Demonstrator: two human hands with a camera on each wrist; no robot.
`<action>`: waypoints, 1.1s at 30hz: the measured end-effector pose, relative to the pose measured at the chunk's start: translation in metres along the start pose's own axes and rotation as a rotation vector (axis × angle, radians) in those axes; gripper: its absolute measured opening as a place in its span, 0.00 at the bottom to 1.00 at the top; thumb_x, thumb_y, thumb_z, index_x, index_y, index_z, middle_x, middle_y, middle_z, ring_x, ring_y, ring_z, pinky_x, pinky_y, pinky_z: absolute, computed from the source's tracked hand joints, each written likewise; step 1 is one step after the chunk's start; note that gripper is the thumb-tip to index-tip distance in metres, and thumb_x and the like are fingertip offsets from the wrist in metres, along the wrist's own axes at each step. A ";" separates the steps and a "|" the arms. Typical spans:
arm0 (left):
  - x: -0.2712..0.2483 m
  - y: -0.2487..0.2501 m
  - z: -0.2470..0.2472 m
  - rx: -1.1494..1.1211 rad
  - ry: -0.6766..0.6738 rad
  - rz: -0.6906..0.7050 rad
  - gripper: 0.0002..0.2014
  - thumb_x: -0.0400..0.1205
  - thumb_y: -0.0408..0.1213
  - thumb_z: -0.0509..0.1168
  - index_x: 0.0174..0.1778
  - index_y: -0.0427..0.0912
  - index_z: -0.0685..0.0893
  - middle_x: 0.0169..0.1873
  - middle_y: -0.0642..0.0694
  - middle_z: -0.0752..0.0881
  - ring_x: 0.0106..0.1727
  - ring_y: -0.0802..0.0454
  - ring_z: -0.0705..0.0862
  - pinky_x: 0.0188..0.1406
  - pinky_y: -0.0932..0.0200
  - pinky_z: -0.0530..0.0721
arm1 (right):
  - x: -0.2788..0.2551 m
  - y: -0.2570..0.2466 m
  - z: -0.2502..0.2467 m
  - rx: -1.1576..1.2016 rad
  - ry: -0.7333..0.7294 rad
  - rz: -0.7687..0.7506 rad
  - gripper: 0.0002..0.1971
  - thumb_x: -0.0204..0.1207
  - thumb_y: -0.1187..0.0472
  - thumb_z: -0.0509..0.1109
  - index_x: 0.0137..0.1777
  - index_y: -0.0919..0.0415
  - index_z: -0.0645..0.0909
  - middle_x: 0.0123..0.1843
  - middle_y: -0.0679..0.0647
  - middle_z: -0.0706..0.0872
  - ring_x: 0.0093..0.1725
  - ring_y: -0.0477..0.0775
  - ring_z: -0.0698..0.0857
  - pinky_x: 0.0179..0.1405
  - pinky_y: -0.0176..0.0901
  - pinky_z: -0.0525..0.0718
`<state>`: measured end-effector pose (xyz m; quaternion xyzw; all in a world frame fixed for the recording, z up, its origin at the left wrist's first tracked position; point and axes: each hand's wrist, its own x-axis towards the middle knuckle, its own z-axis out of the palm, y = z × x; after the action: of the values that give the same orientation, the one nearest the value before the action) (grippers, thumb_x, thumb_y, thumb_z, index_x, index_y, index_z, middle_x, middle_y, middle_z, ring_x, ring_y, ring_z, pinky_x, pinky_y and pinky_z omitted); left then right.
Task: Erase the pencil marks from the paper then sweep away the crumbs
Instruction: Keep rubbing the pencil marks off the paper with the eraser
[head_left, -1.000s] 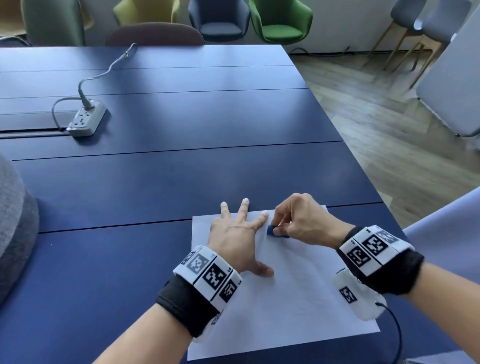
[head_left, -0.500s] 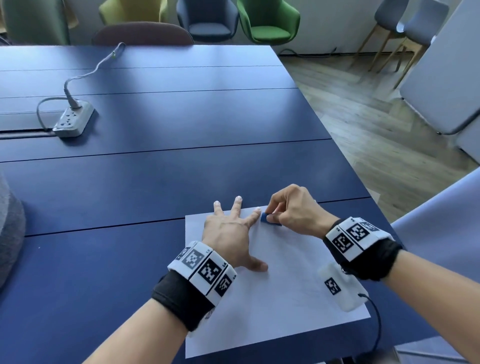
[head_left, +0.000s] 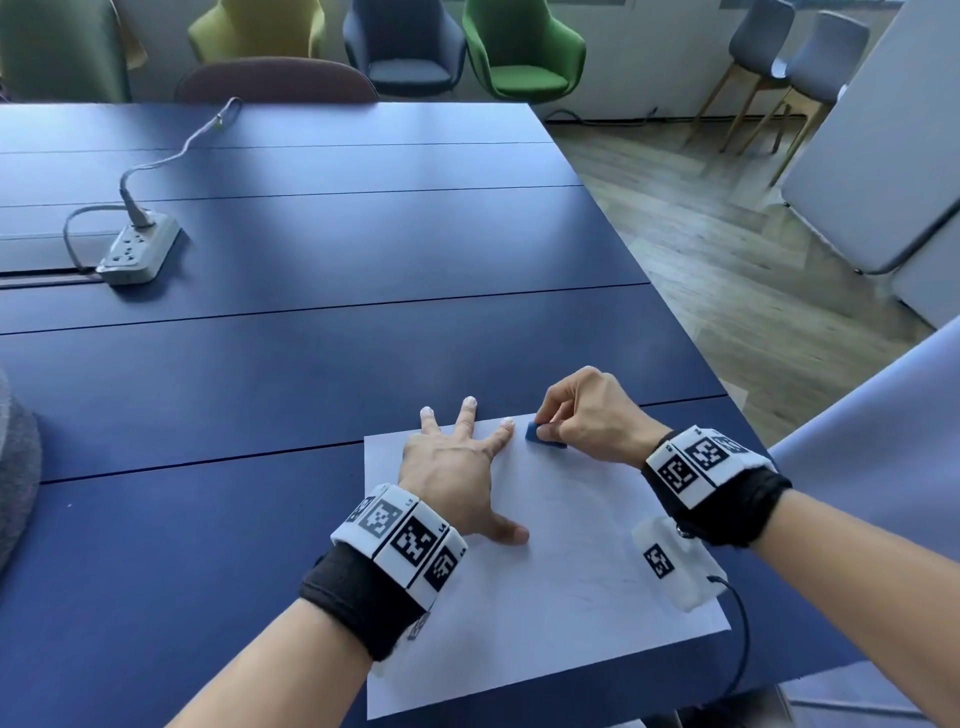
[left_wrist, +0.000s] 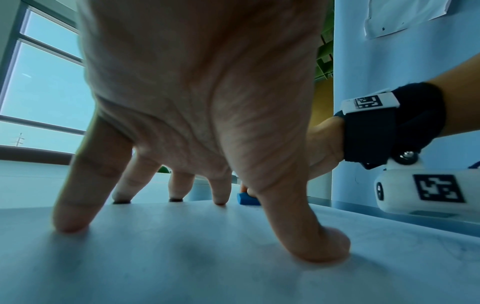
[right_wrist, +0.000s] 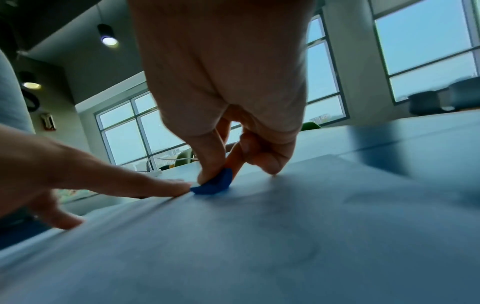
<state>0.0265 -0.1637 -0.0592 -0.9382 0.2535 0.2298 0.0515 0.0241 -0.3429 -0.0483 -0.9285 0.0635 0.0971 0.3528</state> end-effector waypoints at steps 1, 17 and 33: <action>0.000 0.000 0.000 -0.001 -0.003 0.000 0.60 0.64 0.75 0.70 0.84 0.66 0.39 0.86 0.48 0.37 0.85 0.29 0.44 0.71 0.46 0.68 | -0.003 -0.001 0.002 -0.008 -0.019 -0.012 0.06 0.67 0.65 0.77 0.33 0.54 0.87 0.27 0.46 0.86 0.29 0.42 0.84 0.33 0.37 0.82; 0.003 0.000 0.001 0.016 -0.010 -0.007 0.60 0.63 0.76 0.69 0.84 0.67 0.39 0.86 0.48 0.37 0.85 0.28 0.45 0.71 0.46 0.69 | -0.005 0.005 -0.004 0.017 -0.020 0.002 0.01 0.68 0.67 0.77 0.37 0.62 0.89 0.27 0.49 0.87 0.28 0.43 0.84 0.32 0.35 0.79; 0.002 0.000 0.000 0.025 -0.007 -0.009 0.60 0.64 0.77 0.68 0.84 0.67 0.38 0.86 0.48 0.37 0.85 0.28 0.45 0.70 0.45 0.69 | -0.003 0.008 -0.007 0.012 -0.014 -0.005 0.04 0.68 0.68 0.77 0.35 0.60 0.89 0.30 0.53 0.88 0.29 0.44 0.84 0.29 0.29 0.79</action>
<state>0.0276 -0.1647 -0.0594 -0.9378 0.2519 0.2298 0.0652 0.0205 -0.3535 -0.0482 -0.9257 0.0594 0.1023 0.3592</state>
